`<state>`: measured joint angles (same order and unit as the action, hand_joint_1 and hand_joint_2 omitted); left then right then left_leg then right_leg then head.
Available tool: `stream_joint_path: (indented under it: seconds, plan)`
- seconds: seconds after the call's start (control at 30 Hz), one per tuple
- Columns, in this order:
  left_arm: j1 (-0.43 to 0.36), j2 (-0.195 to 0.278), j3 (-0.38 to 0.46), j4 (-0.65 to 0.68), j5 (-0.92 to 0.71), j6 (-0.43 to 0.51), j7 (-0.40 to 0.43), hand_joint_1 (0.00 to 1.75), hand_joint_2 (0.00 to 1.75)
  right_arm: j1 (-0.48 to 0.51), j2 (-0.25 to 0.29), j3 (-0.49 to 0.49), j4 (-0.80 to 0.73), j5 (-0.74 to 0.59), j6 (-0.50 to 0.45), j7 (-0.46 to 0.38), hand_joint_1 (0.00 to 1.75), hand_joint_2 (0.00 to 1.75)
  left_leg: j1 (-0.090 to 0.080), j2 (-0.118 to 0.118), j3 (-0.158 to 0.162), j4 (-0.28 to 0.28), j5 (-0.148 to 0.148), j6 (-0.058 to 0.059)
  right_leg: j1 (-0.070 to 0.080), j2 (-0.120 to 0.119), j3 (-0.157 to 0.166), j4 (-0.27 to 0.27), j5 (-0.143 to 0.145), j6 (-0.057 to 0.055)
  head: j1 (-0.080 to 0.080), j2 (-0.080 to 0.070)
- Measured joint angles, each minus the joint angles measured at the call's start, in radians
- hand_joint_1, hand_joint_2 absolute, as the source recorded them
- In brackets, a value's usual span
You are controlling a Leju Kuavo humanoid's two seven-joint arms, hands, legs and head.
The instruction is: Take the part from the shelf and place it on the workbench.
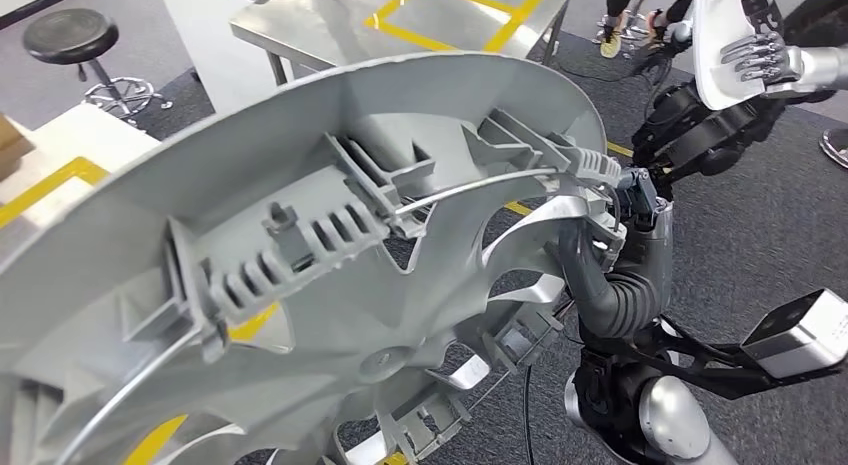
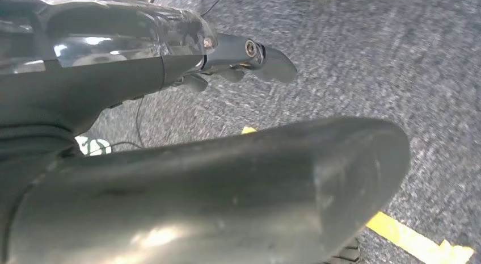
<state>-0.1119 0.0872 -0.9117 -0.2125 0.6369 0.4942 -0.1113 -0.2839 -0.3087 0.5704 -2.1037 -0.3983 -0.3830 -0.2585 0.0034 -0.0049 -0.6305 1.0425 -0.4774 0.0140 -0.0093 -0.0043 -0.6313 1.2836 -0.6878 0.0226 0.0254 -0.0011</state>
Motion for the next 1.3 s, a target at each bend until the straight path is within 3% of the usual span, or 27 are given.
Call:
stream_joint_path:
  seconds: [0.03, 0.07, 0.1, 0.17, 0.23, 0.3, 0.33, 0.37, 0.43, 0.5, 0.53, 0.6, 0.63, 0.7, 0.73, 0.8, 0.87, 0.9, 0.97, 1.0, 1.03, 1.07, 1.1, 1.17, 1.2, 1.27, 1.3]
  plan:
    - [0.0, 0.0, 0.0, 0.0, 0.0, 0.0, 0.0, 0.0, 0.0, 0.001, 0.0, 0.0, 0.002, 0.0, 0.002, 0.0, 1.62, 1.75, -0.002, -0.016, 0.0, 0.0, 0.001, 0.001, 0.001, 0.002, -0.009, 0.014, 0.008, -0.005, 0.003, 0.0]
    - [0.001, 0.0, 0.0, 0.0, -0.001, 0.0, 0.0, 0.0, 0.0, 0.002, 0.0, 0.0, 0.002, 0.0, 0.004, 0.001, 1.62, 1.75, -0.004, -0.033, 0.001, 0.0, 0.002, 0.002, 0.002, 0.006, -0.001, -0.01, 0.036, -0.011, 0.006, 0.0]
    - [0.001, 0.0, 0.0, 0.0, -0.001, 0.0, 0.0, 0.0, 0.0, 0.001, 0.0, 0.0, 0.003, 0.0, 0.006, 0.001, 1.62, 1.75, -0.006, -0.05, 0.003, 0.0, 0.003, 0.002, 0.004, 0.015, 0.021, -0.068, 0.077, -0.019, 0.009, 0.0]
    - [0.0, -0.002, 0.0, 0.0, -0.003, 0.0, 0.0, 0.0, 0.0, 0.0, -0.001, 0.0, 0.004, 0.002, 0.011, 0.003, 1.62, 1.75, -0.005, -0.08, 0.002, 0.001, 0.006, 0.0, 0.007, 0.058, 0.072, -0.195, 0.145, -0.036, 0.012, 0.0]
    - [0.0, -0.004, 0.0, 0.0, -0.004, -0.001, 0.0, 0.0, 0.0, -0.003, -0.002, 0.0, 0.004, 0.003, 0.014, 0.005, 1.62, 1.75, 0.0, -0.104, -0.006, 0.001, 0.013, -0.01, 0.01, 0.083, 0.095, -0.253, 0.16, -0.044, 0.014, 0.0]
    - [0.002, -0.005, 0.0, 0.0, -0.004, -0.001, -0.001, 0.0, 0.0, -0.004, -0.002, 0.001, 0.005, 0.002, 0.016, 0.006, 1.62, 1.75, 0.003, -0.123, -0.016, 0.0, 0.021, -0.023, 0.009, 0.062, 0.102, -0.275, 0.162, -0.044, 0.018, 0.0]
    - [0.005, -0.006, 0.0, 0.0, -0.003, -0.001, -0.001, 0.0, 0.0, -0.004, -0.002, 0.001, 0.007, 0.002, 0.017, 0.006, 1.62, 1.75, 0.0, -0.108, -0.021, 0.003, 0.019, -0.027, 0.008, 0.049, 0.107, -0.288, 0.167, -0.044, 0.017, 0.0]
    - [0.006, -0.005, 0.0, 0.0, -0.003, -0.001, -0.001, 0.0, 0.0, -0.004, -0.002, 0.001, 0.008, 0.002, 0.018, 0.006, 1.62, 1.75, -0.003, -0.078, -0.03, 0.019, 0.005, -0.031, 0.007, 0.036, 0.113, -0.301, 0.173, -0.044, 0.012, 0.0]
    - [0.006, -0.005, 0.0, 0.0, -0.002, 0.0, -0.002, 0.0, 0.0, -0.003, -0.002, 0.001, 0.01, 0.001, 0.019, 0.007, 1.62, 1.75, -0.005, -0.006, -0.07, 0.103, -0.049, -0.039, 0.009, 0.01, 0.119, -0.316, 0.181, -0.046, 0.001, 0.0]
    - [0.005, -0.005, 0.0, 0.0, -0.002, 0.0, -0.002, 0.0, 0.0, -0.001, -0.003, 0.002, 0.014, 0.0, 0.02, 0.007, 1.62, 1.75, 0.005, 0.012, -0.118, 0.209, -0.097, -0.05, 0.009, -0.018, 0.119, -0.316, 0.181, -0.046, -0.01, 0.0]
    - [0.005, -0.005, 0.0, 0.0, -0.002, 0.0, -0.002, 0.0, 0.0, 0.001, -0.003, 0.002, 0.017, 0.0, 0.02, 0.007, 1.62, 1.75, 0.01, 0.013, -0.125, 0.229, -0.098, -0.055, 0.008, -0.032, 0.119, -0.314, 0.18, -0.044, -0.015, 0.0]
    - [0.005, -0.006, 0.0, 0.0, -0.003, 0.0, -0.002, 0.0, 0.0, 0.001, -0.002, 0.002, 0.022, 0.0, 0.023, 0.007, 1.62, 1.75, 0.018, 0.024, -0.085, 0.169, -0.054, -0.065, 0.003, -0.057, 0.119, -0.307, 0.173, -0.035, -0.023, 0.0]
    - [0.005, -0.006, 0.0, 0.0, -0.004, 0.0, -0.002, 0.0, 0.0, 0.001, -0.002, 0.002, 0.023, 0.0, 0.024, 0.007, 1.62, 1.75, 0.02, 0.049, -0.05, 0.109, -0.03, -0.072, 0.002, -0.067, 0.119, -0.301, 0.168, -0.028, -0.027, 0.0]
    - [0.004, -0.008, 0.0, 0.0, -0.008, -0.001, -0.004, 0.0, 0.0, 0.0, -0.002, 0.002, 0.024, 0.0, 0.026, 0.007, 1.62, 1.75, 0.017, 0.092, -0.003, 0.023, -0.006, -0.065, 0.005, -0.083, 0.117, -0.286, 0.155, -0.013, -0.034, 0.0]
    - [0.004, -0.008, 0.0, 0.0, -0.009, -0.001, -0.005, 0.0, 0.0, 0.0, -0.002, 0.002, 0.024, 0.0, 0.028, 0.008, 1.62, 1.75, 0.013, 0.103, 0.002, 0.009, -0.009, -0.057, 0.007, -0.089, 0.117, -0.282, 0.151, -0.008, -0.034, 0.0]
    - [0.004, -0.009, 0.0, 0.0, -0.011, -0.001, -0.006, 0.0, 0.0, 0.001, -0.003, 0.003, 0.025, 0.001, 0.031, 0.008, 1.62, 1.75, 0.01, 0.085, -0.002, 0.01, -0.009, -0.036, 0.007, -0.103, 0.118, -0.28, 0.147, -0.003, -0.027, 0.0]
    - [0.003, -0.009, 0.0, 0.0, -0.012, -0.001, -0.006, 0.0, 0.0, 0.001, -0.003, 0.003, 0.025, 0.001, 0.031, 0.01, 1.62, 1.75, 0.008, 0.061, -0.003, 0.009, -0.007, -0.025, 0.0, -0.081, 0.112, -0.255, 0.122, 0.002, -0.02, 0.0]
    - [0.002, -0.008, 0.0, 0.0, -0.013, -0.001, -0.006, 0.0, 0.0, 0.001, -0.003, 0.003, 0.025, 0.001, 0.031, 0.01, 1.62, 1.75, 0.008, 0.048, -0.002, 0.008, -0.006, -0.02, -0.002, -0.057, 0.095, -0.214, 0.095, 0.004, -0.016, 0.0]
    - [0.0, -0.009, 0.0, 0.0, -0.015, -0.001, -0.006, 0.0, 0.0, 0.004, -0.004, 0.003, 0.025, 0.001, 0.032, 0.01, 1.62, 1.75, 0.003, 0.022, -0.002, 0.008, -0.003, -0.012, -0.001, -0.014, 0.037, -0.081, 0.028, 0.0, -0.005, 0.0]
    - [-0.001, -0.009, 0.0, 0.0, -0.016, -0.001, -0.005, 0.0, 0.0, 0.006, -0.004, 0.003, 0.026, 0.001, 0.032, 0.011, 1.62, 1.75, 0.0, 0.008, -0.002, 0.008, -0.003, -0.008, 0.002, -0.006, 0.007, -0.018, 0.007, -0.004, 0.0, 0.0]
    - [-0.001, -0.009, 0.0, 0.0, -0.017, -0.002, -0.005, 0.0, 0.0, 0.008, -0.004, 0.004, 0.026, 0.001, 0.032, 0.011, 1.62, 1.75, -0.003, -0.007, -0.002, 0.008, -0.002, -0.005, 0.004, -0.002, -0.013, 0.016, 0.004, -0.01, 0.005, 0.0]
    - [0.0, -0.01, -0.001, 0.0, -0.018, -0.002, -0.004, 0.0, 0.0, 0.009, -0.004, 0.004, 0.026, 0.001, 0.032, 0.011, 1.62, 1.75, -0.007, -0.023, -0.002, 0.008, -0.001, -0.003, 0.007, 0.002, -0.016, 0.013, 0.022, -0.018, 0.009, 0.0]
    - [0.0, -0.01, -0.001, 0.0, -0.018, -0.002, -0.003, 0.0, 0.0, 0.009, -0.005, 0.004, 0.026, 0.001, 0.032, 0.011, 1.62, 1.75, -0.009, -0.039, -0.001, 0.008, 0.001, -0.002, 0.011, 0.008, -0.002, -0.03, 0.058, -0.027, 0.012, 0.0]
    - [0.0, -0.011, -0.002, 0.0, -0.018, -0.002, -0.001, 0.0, 0.0, 0.009, -0.005, 0.004, 0.026, 0.001, 0.033, 0.011, 1.62, 1.75, -0.012, -0.068, 0.0, 0.008, 0.004, -0.001, 0.018, 0.046, 0.048, -0.16, 0.134, -0.045, 0.013, 0.0]
    - [-0.001, -0.012, -0.002, 0.0, -0.018, -0.002, 0.0, 0.0, 0.0, 0.008, -0.005, 0.004, 0.025, 0.001, 0.034, 0.012, 1.62, 1.75, -0.011, -0.08, -0.002, 0.008, 0.006, -0.002, 0.02, 0.066, 0.067, -0.211, 0.157, -0.051, 0.013, 0.0]
    - [0.0, -0.015, -0.002, 0.0, -0.019, -0.002, 0.001, 0.0, 0.0, 0.007, -0.005, 0.003, 0.025, 0.001, 0.035, 0.013, 1.62, 1.75, -0.006, -0.103, -0.01, 0.006, 0.015, -0.012, 0.022, 0.082, 0.082, -0.251, 0.162, -0.058, 0.016, 0.0]
    - [0.001, -0.016, -0.003, 0.0, -0.019, -0.002, 0.002, 0.0, 0.0, 0.006, -0.005, 0.003, 0.025, 0.001, 0.035, 0.014, 1.62, 1.75, -0.004, -0.114, -0.014, 0.002, 0.02, -0.019, 0.023, 0.072, 0.086, -0.262, 0.165, -0.059, 0.018, 0.0]
